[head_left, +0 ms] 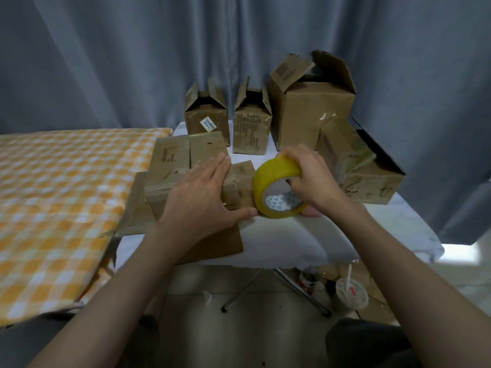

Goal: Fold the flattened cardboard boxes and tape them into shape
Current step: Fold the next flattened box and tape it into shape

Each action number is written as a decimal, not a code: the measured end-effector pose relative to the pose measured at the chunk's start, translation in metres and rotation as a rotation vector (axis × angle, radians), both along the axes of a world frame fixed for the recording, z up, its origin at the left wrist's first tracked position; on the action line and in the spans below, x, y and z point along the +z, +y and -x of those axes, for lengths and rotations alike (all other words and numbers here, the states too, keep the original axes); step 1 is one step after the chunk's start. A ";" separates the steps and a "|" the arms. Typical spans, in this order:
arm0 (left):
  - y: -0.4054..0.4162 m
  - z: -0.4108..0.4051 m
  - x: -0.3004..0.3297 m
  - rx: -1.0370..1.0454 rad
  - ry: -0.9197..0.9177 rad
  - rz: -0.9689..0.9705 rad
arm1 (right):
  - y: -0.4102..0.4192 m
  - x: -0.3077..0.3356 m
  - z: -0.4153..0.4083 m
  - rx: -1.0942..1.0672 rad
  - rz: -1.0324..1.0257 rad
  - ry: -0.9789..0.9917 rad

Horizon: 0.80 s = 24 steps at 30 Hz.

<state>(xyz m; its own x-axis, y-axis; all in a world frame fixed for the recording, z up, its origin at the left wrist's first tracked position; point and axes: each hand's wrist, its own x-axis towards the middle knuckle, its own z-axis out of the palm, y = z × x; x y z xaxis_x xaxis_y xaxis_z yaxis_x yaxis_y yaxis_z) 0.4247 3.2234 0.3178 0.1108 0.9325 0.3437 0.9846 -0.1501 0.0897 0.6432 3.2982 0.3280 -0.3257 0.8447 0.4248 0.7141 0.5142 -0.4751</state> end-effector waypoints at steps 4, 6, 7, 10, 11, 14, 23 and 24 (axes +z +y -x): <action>0.000 0.005 0.001 -0.003 -0.005 0.005 | 0.002 -0.003 0.003 0.037 0.043 0.021; 0.000 0.003 0.001 -0.008 -0.008 0.015 | 0.003 -0.002 -0.001 0.051 0.042 0.033; 0.000 0.003 0.002 -0.009 -0.011 0.022 | 0.003 -0.002 -0.003 0.054 0.047 0.030; 0.000 0.004 0.003 -0.013 -0.022 0.039 | -0.002 -0.002 -0.015 0.006 0.193 -0.027; 0.000 0.004 0.003 -0.016 -0.025 0.038 | -0.004 -0.001 -0.021 -0.017 0.265 -0.044; 0.000 0.003 0.005 -0.016 -0.040 0.052 | -0.009 -0.002 -0.036 -0.054 0.397 -0.085; 0.044 -0.002 0.048 -0.035 -0.095 0.118 | -0.015 -0.027 -0.051 -0.210 0.309 -0.299; 0.051 -0.004 0.052 -0.038 -0.082 0.139 | -0.017 -0.025 -0.053 -0.250 0.303 -0.310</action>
